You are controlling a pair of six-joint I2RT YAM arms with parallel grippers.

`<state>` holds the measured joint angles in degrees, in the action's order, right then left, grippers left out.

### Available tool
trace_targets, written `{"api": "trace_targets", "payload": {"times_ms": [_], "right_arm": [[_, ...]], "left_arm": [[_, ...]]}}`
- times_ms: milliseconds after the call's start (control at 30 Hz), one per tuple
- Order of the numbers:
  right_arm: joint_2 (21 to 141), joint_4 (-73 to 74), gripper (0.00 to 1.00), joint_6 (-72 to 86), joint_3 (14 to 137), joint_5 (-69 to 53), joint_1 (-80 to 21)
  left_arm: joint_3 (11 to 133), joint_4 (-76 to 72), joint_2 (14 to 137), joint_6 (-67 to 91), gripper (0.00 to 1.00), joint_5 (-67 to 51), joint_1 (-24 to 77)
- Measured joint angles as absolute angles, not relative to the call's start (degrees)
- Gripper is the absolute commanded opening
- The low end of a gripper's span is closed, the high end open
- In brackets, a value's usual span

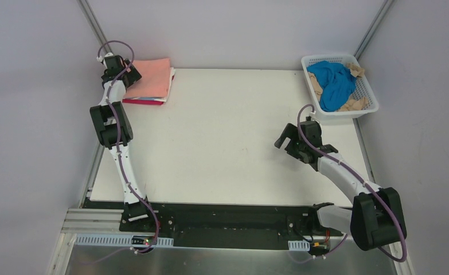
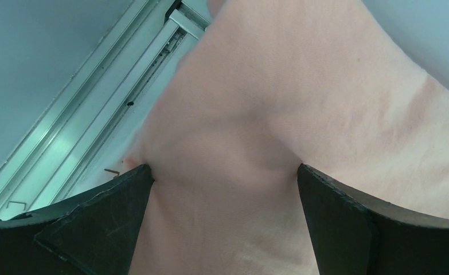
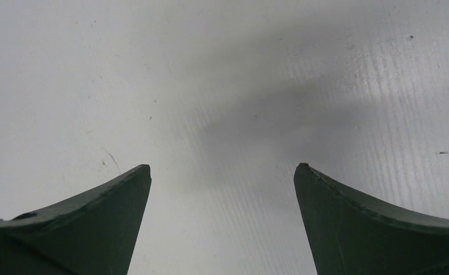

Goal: Fold and stack the t-shirts
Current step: Reset both arms

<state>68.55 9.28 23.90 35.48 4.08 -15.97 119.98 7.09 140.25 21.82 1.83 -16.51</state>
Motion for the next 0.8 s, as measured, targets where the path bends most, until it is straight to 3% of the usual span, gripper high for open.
{"api": "trace_targets", "payload": {"times_ms": [300,533,800], "right_arm": [[63.0,11.0,1.0,23.7,35.7,4.5,-16.0],[58.7,13.0,1.0,23.6,37.1,6.1,-15.9],[51.4,14.8,1.0,26.7,36.6,9.5,-15.9]], "left_arm": [[119.1,10.6,134.1,24.6,0.99,1.8,-16.5],[114.4,13.5,113.1,24.6,0.99,3.6,-14.5],[79.7,15.4,76.0,29.1,0.99,7.7,-1.7]]}}
